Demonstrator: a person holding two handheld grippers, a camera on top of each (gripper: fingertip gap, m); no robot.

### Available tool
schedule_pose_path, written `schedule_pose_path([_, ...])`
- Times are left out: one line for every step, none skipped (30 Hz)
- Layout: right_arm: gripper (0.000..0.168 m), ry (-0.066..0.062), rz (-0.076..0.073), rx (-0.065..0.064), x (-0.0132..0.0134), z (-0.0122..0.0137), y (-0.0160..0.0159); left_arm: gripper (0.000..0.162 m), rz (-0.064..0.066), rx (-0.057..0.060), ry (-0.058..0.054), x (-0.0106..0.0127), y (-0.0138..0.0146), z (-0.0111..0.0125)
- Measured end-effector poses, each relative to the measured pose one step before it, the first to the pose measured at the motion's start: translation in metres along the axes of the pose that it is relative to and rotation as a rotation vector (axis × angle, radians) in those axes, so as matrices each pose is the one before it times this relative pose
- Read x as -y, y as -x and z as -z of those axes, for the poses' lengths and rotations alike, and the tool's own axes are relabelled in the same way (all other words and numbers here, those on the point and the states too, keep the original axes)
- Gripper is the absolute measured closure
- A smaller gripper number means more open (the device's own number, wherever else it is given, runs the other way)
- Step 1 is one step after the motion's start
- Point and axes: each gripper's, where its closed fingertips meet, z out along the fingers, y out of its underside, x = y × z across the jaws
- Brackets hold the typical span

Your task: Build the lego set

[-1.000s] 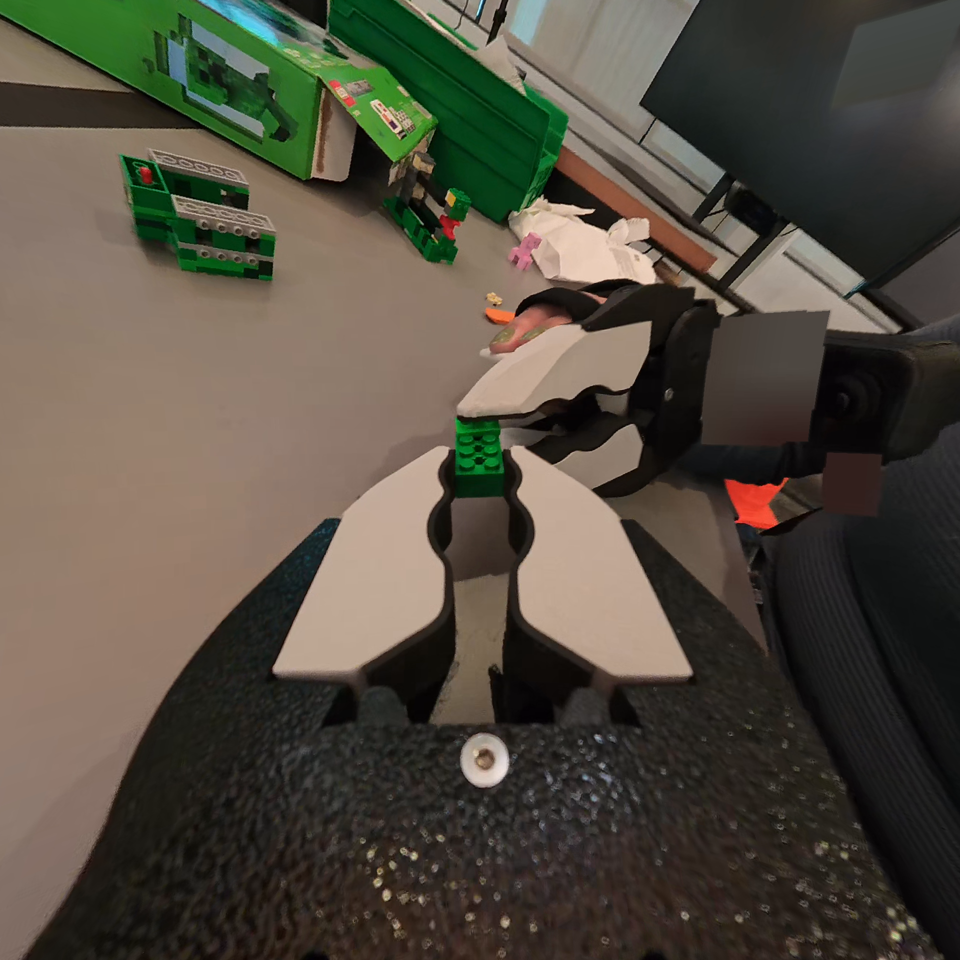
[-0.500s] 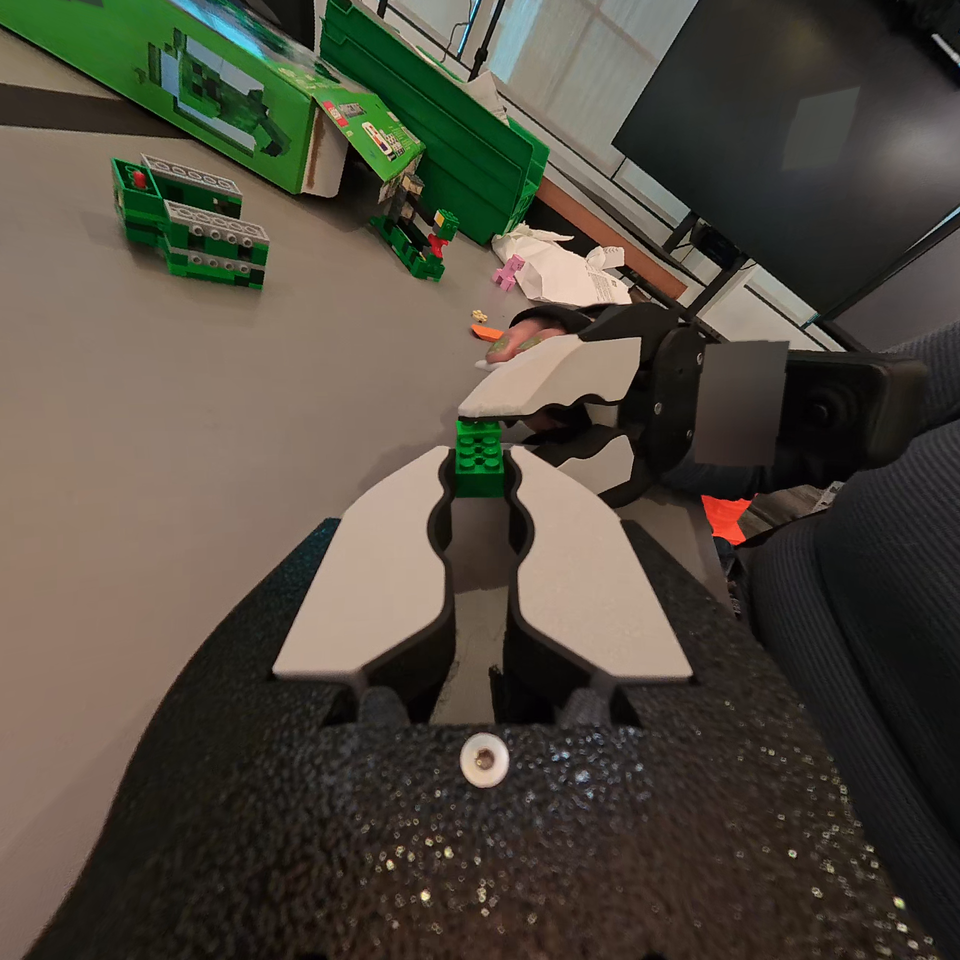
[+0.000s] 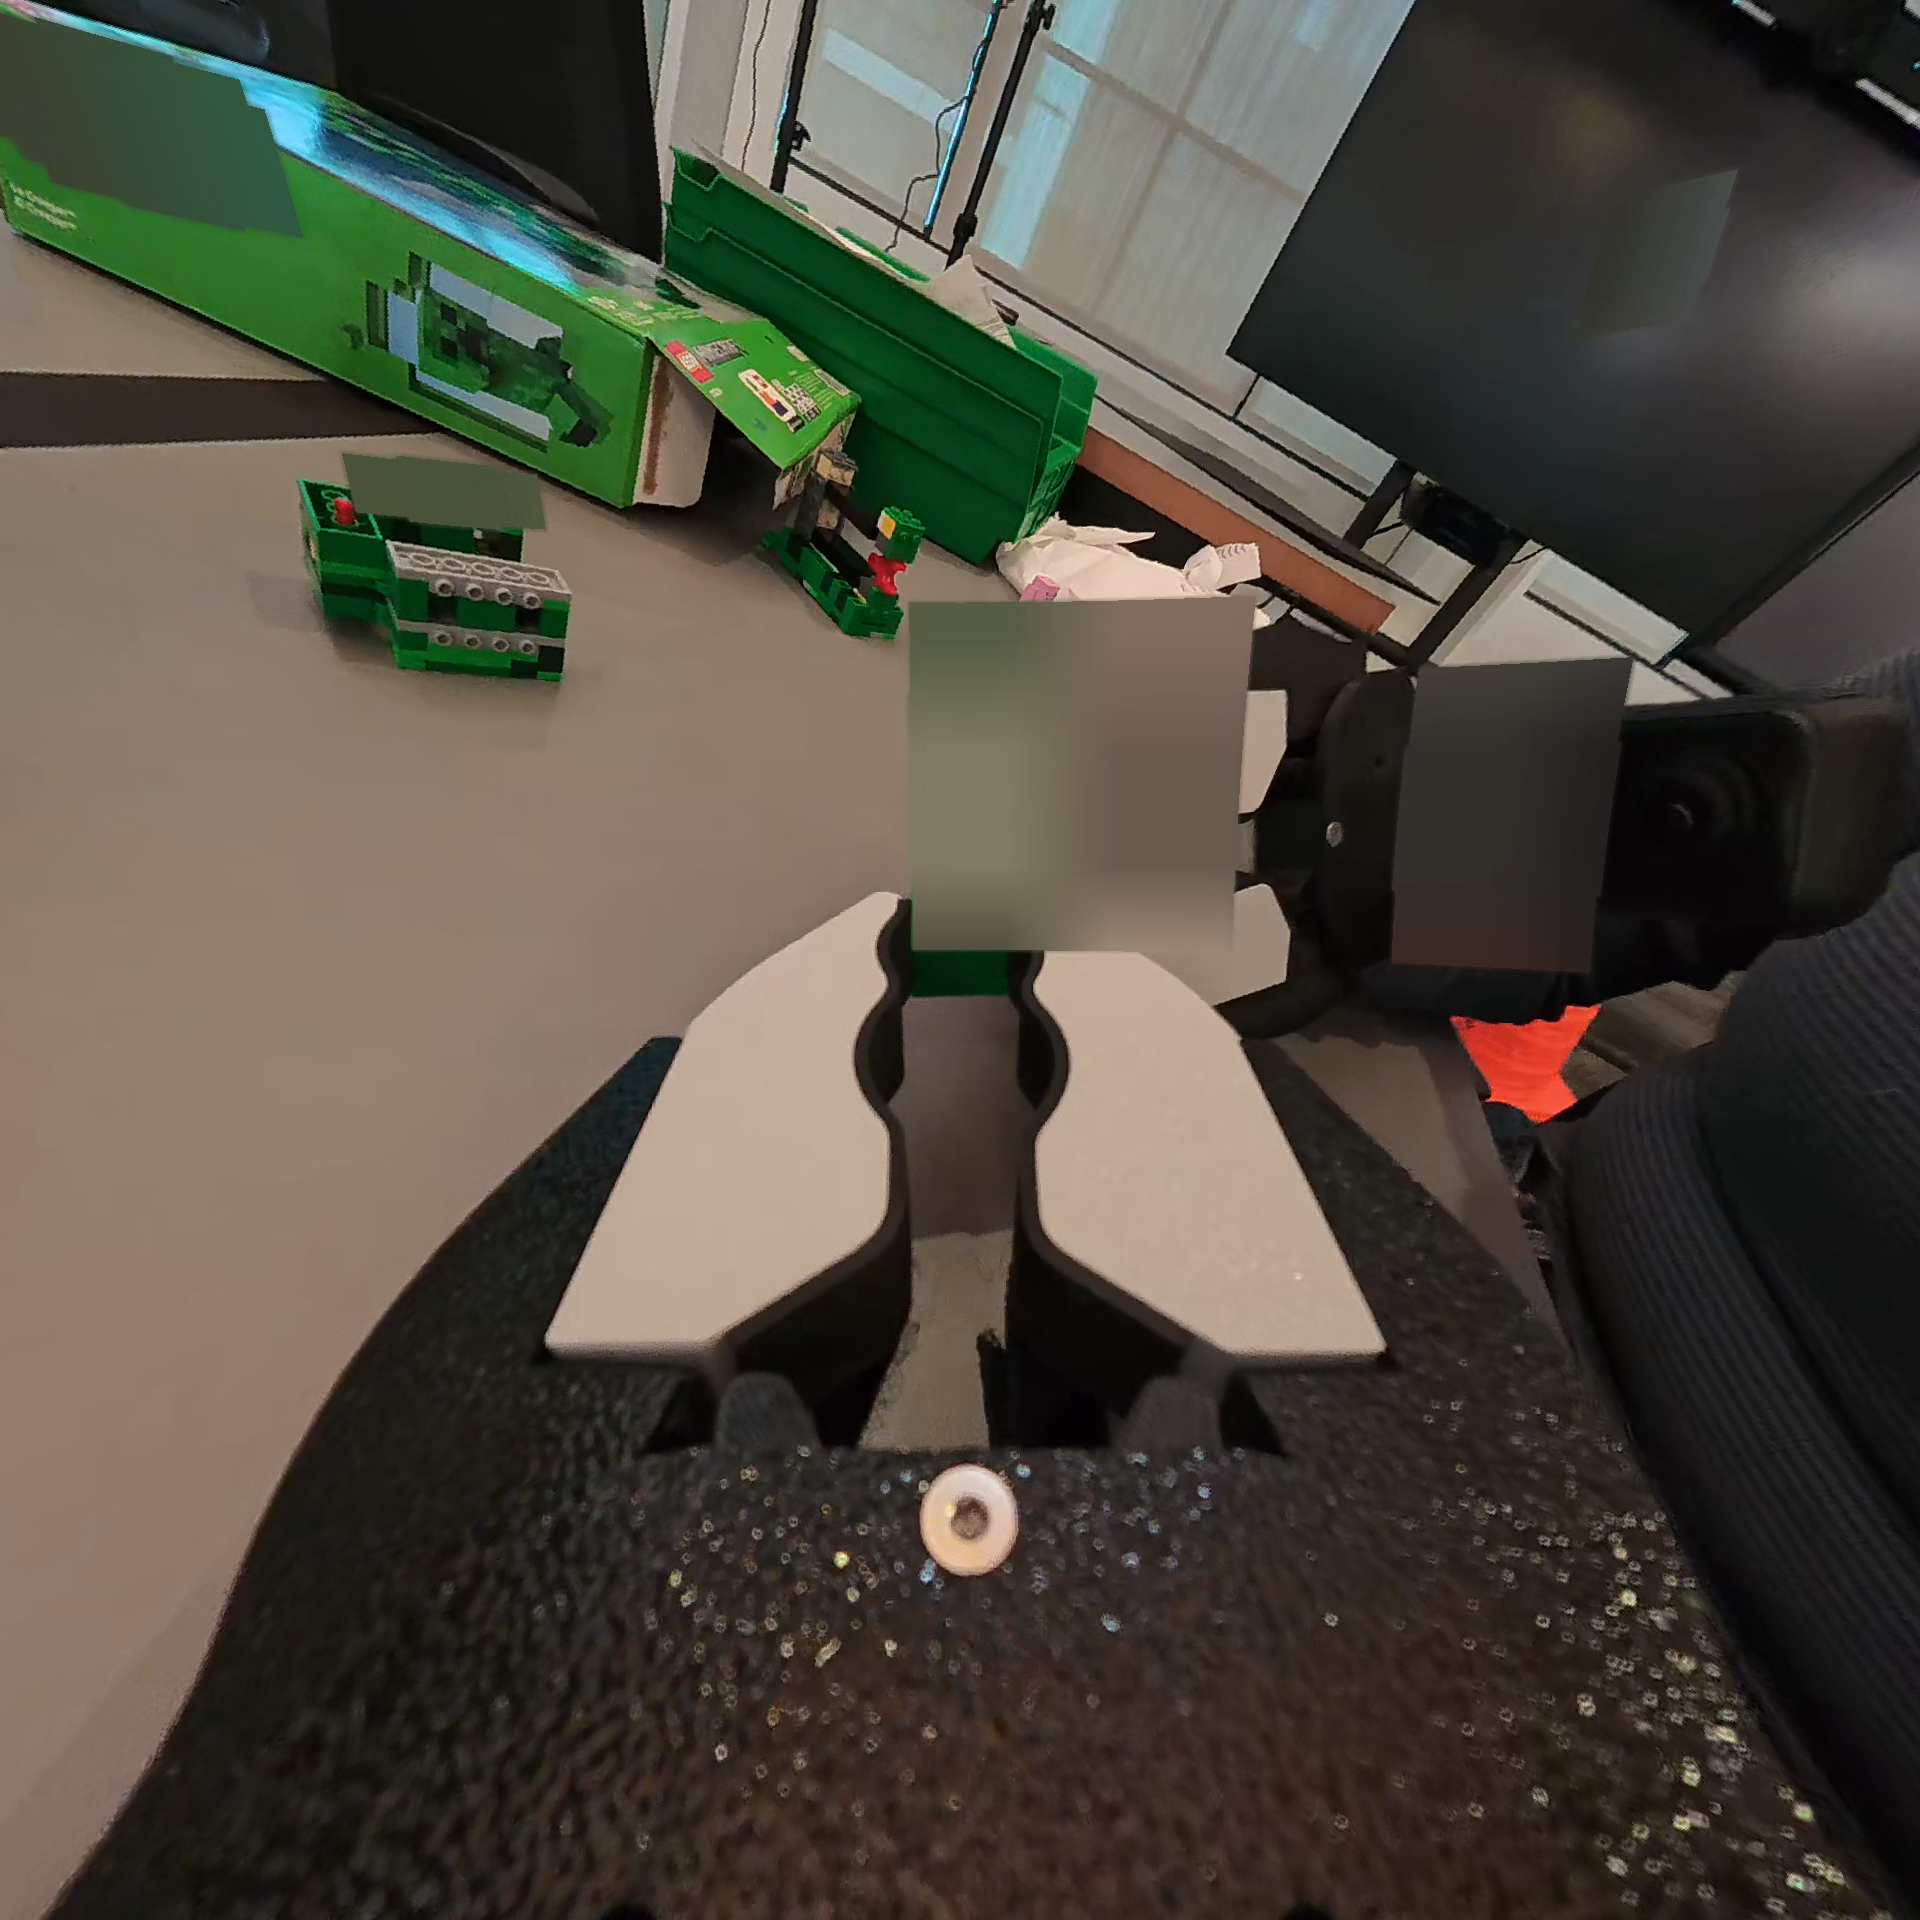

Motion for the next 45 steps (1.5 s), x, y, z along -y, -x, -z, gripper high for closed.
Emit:
schedule_pose_path([0.15, 0.0039, 0.0128, -0.0037, 0.00006, 0.00016, -0.00033, 0.145, -0.0073, 0.0033, -0.0018, 0.00053, -0.00012, -0.00007])
schedule_pose_path([0.15, 0.005, 0.0132, -0.0049, 0.00009, 0.00025, -0.00039, 0.145, -0.0021, 0.0008, -0.0031, 0.00047, -0.0003, -0.00005])
schedule_pose_path([0.151, 0.0079, 0.0161, -0.0037, -0.00014, 0.00004, 0.00008, 0.146, 0.0025, -0.0001, -0.0016, 0.0002, 0.00005, -0.00008])
schedule_pose_path([0.151, 0.0072, 0.0159, -0.0024, -0.00034, -0.00015, 0.00035, 0.146, 0.0019, 0.0, 0.0005, -0.00016, 0.00015, 0.00005])
schedule_pose_path([0.151, 0.0051, 0.0111, 0.0013, -0.00022, -0.00005, 0.00035, 0.146, -0.0013, 0.0007, 0.0012, -0.00016, 0.00018, 0.00009])
schedule_pose_path([0.151, 0.0042, 0.0113, 0.0015, -0.00024, 0.00008, 0.00005, 0.146, -0.0018, 0.002, 0.0002, -0.00006, -0.00001, -0.00014])
schedule_pose_path([0.151, 0.0042, 0.0192, 0.0001, -0.0003, 0.0001, 0.00009, 0.146, -0.0017, 0.0021, 0.0008, -0.00008, 0.0001, -0.00025])
schedule_pose_path([0.152, 0.0042, 0.0179, 0.0047, -0.0003, 0.00021, 0.00079, 0.146, -0.002, 0.0016, 0.0018, -0.00022, -0.00002, -0.00024])
schedule_pose_path([0.152, 0.0042, 0.0239, 0.0014, -0.00011, 0.0002, 0.0012, 0.146, 0.0, 0.0003, 0.0017, -0.0003, -0.00007, -0.00037])
schedule_pose_path([0.153, 0.0083, 0.0345, -0.0026, -0.00093, -0.00005, 0.00064, 0.146, -0.0021, 0.0027, 0.006, -0.00106, 0.00037, -0.00029])
schedule_pose_path([0.153, 0.0065, 0.0183, 0.0023, -0.00095, -0.00016, 0.00076, 0.146, -0.0017, 0.0039, 0.0057, -0.00094, 0.00059, -0.00047])
schedule_pose_path([0.153, 0.0029, 0.0071, 0.0061, -0.00072, 0.0, 0.00076, 0.146, 0.0007, 0.0016, 0.0048, -0.00085, 0.00039, -0.00037])
schedule_pose_path([0.153, -0.0003, 0.0018, 0.0046, -0.00038, 0.00002, 0.00038, 0.146, 0.001, -0.0003, 0.0013, -0.00034, 0.00017, -0.00019])
schedule_pose_path([0.153, -0.0012, -0.0075, 0.0057, -0.00025, 0.00007, 0.00031, 0.146, 0.0005, -0.0001, 0.0011, -0.00024, 0.00011, -0.00025])
schedule_pose_path([0.153, -0.0039, -0.0129, 0.0036, 0.00011, -0.00008, 0.00019, 0.146, 0.0005, -0.001, 0.0001, -0.00017, 0.00021, -0.00008])
schedule_pose_path([0.153, -0.0066, -0.0171, 0.0039, 0.00037, -0.00005, 0.00027, 0.146, -0.0003, -0.0026, 0.0003, -0.00029, 0.00012, 0.00006])
schedule_pose_path([0.152, -0.0145, -0.0302, 0.0018, 0.001, 0.00025, -0.00067, 0.146, -0.0016, -0.006, -0.0039, 0.00046, -0.00056, 0.00028])
schedule_pose_path([0.152, -0.0139, -0.0415, 0.0001, 0.00113, 0.00002, -0.00097, 0.146, -0.0017, -0.0055, -0.0111, 0.0017, -0.00054, 0.00053])
schedule_pose_path([0.152, -0.0117, -0.0201, -0.0013, 0.00138, 0.00001, -0.00075, 0.146, -0.0041, -0.006, -0.0106, 0.00154, -0.00081, 0.0009])
schedule_pose_path([0.152, -0.0082, 0.0107, -0.0112, 0.00141, 0.00005, -0.00099, 0.145, -0.0036, -0.0052, -0.0088, 0.00152, -0.00085, 0.00091])
schedule_pose_path([0.152, -0.0025, 0.0156, -0.0091, 0.00043, -0.00008, -0.00013, 0.145, 0.0047, -0.0038, 0.001, 0.00075, -0.00055, 0.00088])
schedule_pose_path([0.152, -0.0009, 0.0121, -0.0003, -0.00029, -0.00014, 0.00136, 0.142, 0.0077, -0.0007, 0.0141, -0.00042, 0.00039, 0.00116])
schedule_pose_path([0.152, -0.0006, 0.0186, -0.0054, -0.00068, -0.00002, 0.00083, 0.132, 0.0095, 0.0124, 0.0229, -0.00163, 0.0026, 0.00123])
schedule_pose_path([0.152, 0.0039, 0.026, -0.0023, -0.00102, 0.00001, 0.00102, 0.128, 0.004, 0.0081, 0.023, -0.00233, 0.00216, 0.00151])
schedule_pose_path([0.152, 0.005, 0.0209, -0.0042, -0.00092, -0.00022, 0.0005, 0.128, 0.0027, 0.0035, 0.0131, -0.00156, 0.00149, 0.00133])
schedule_pose_path([0.152, 0.0003, 0.013, -0.0027, -0.00014, -0.00005, 0.00038, 0.129, -0.0011, -0.0091, 0.0033, -0.00042, -0.0007, 0.00104])
schedule_pose_path([0.152, 0.0003, 0.0089, 0.0007, 0.00003, -0.00008, 0.00062, 0.134, -0.0035, -0.0155, 0.0006, -0.00004, -0.00198, 0.00046])
schedule_pose_path([0.152, -0.001, 0.0078, -0.0027, 0.00024, 0.00006, -0.00004, 0.145, -0.005, -0.0136, 0.0026, -0.00047, -0.00199, 0.00012])
schedule_pose_path([0.152, -0.0008, 0.0065, -0.0002, -0.00002, 0.00005, 0.00038, 0.146, -0.0027, 0.0033, 0.0037, -0.00071, 0.00037, -0.0003])
schedule_pose_path([0.152, 0.0004, 0.0046, 0.0029, -0.00033, 0.00003, 0.00081, 0.146, -0.0019, 0.0024, 0.0091, -0.00128, 0.00026, -0.00034])
schedule_pose_path([0.152, -0.0012, 0.0045, -0.0021, 0.00005, 0.00002, 0.00028, 0.145, -0.0001, -0.0008, 0.0114, -0.00147, 0.00005, -0.00043])
schedule_pose_path([0.152, -0.0015, 0.0073, -0.0082, 0.00032, 0.00005, -0.00094, 0.144, 0.0038, -0.0016, 0.0095, -0.00122, 0.00013, -0.00063])
schedule_pose_path([0.152, -0.003, 0.0069, -0.0067, 0.00052, 0.00028, -0.001, 0.134, 0.0113, 0.0084, 0.0093, -0.00142, 0.00183, -0.00118])
schedule_pose_path([0.152, -0.0036, 0.0047, -0.0039, 0.00056, 0.00024, -0.00062, 0.125, 0.0137, 0.0127, 0.0123, -0.00185, 0.0026, -0.00127])
schedule_pose_path([0.152, -0.0018, 0.0035, -0.0001, 0.00022, 0.00004, 0.00021, 0.122, 0.0072, 0.0011, 0.0102, -0.00165, 0.00086, -0.00092])
schedule_pose_path([0.152, 0.0005, 0.004, 0.0001, -0.00013, -0.00003, 0.00035, 0.132, -0.0028, -0.0111, 0.0014, -0.00041, -0.00141, -0.00057])
schedule_pose_path([0.153, 0.0055, 0.003, -0.0008, -0.00093, -0.00038, 0.00025, 0.145, -0.0159, -0.0115, -0.0069, 0.00081, -0.00269, -0.00013])
schedule_pose_path([0.153, 0.0, -0.0015, 0.0015, -0.00045, -0.00021, -0.00015, 0.145, -0.0221, 0.0176, 0.0007, -0.00004, 0.00077, -0.00027])
schedule_pose_path([0.153, -0.0035, -0.0118, 0.0063, 0.00001, -0.00002, 0.00071, 0.146, -0.0214, 0.0103, 0.0121, -0.00095, 0.00006, -0.00001])
schedule_pose_path([0.153, -0.005, -0.0169, -0.0022, 0.00038, -0.00008, -0.00018, 0.146, -0.0103, 0.0051, 0.0043, 0.00013, 0.00001, 0.00025])
schedule_pose_path([0.153, -0.0062, -0.0119, -0.0091, 0.00046, -0.00011, -0.00102, 0.146, -0.0051, 0.0021, -0.0078, 0.00108, -0.00017, 0.00041])
schedule_pose_path([0.152, -0.0093, -0.0073, -0.0117, 0.00071, -0.00017, -0.00141, 0.146, -0.0035, 0.0008, -0.0115, 0.00144, 0.0001, 0.00061])
schedule_pose_path([0.152, -0.0066, -0.0098, -0.0228, -0.00029, -0.00021, -0.00272, 0.146, -0.0039, 0.0061, -0.0137, 0.00176, 0.0011, 0.00122])
schedule_pose_path([0.15, -0.0037, -0.0126, -0.0299, -0.00132, -0.00013, -0.00393, 0.146, -0.0066, 0.0137, -0.0184, 0.00243, 0.00243, 0.00234])
schedule_pose_path([0.147, -0.0066, -0.0129, -0.0288, -0.002, 0.00046, -0.00466, 0.146, -0.0079, 0.0176, -0.0174, 0.00214, 0.00342, 0.00335])
